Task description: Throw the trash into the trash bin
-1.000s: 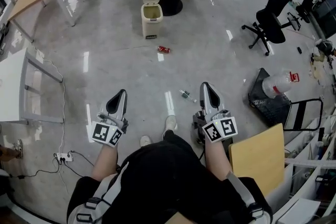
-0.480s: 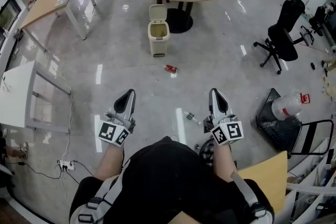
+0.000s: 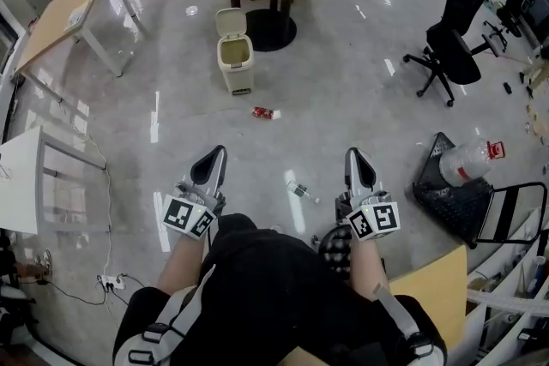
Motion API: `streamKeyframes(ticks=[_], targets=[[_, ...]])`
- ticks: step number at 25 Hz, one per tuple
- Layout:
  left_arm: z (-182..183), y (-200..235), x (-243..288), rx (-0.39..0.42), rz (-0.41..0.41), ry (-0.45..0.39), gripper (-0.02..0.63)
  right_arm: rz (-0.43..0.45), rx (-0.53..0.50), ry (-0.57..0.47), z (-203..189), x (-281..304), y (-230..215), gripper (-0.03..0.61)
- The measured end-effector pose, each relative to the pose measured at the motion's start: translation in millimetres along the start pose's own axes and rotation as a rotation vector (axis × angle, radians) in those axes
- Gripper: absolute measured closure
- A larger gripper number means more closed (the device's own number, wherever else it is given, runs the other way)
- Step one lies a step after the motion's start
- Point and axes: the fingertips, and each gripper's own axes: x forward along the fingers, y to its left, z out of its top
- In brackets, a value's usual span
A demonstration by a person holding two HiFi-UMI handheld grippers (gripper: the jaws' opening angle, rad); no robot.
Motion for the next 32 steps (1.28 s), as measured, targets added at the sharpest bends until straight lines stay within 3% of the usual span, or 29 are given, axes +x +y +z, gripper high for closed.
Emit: streamKeyframes(ticks=[6,14,25,28,32], targets=[[-6.3,11.3,34.3,0.004,-0.047,0.019,0.614,-0.015,0.002,0.037,-18.2,20.3,-13.4,0.574],[-25.2,29.2,93.4,0.013,-0.175,0.069,0.614,-0.066,-0.04,0.042,-18.6,58.2,-26.2,0.574],[-110.1,42.0,144.6,-0.045,-0.337,0.167,0.614,-0.138,-0.064,0.184,-96.8,85.3,-44.3,0.574],[-133.2,37.8,164.6,-0.088,-0.396,0.208,0.614,-0.202,-0.031,0.211,-122.0,82.9,-50.7,0.574],[-153.0,30.7,189.3,-0.1,-0.54,0.263,0.613,-0.353,0.001,0.206,-136.6,70.1,-56.3,0.574]])
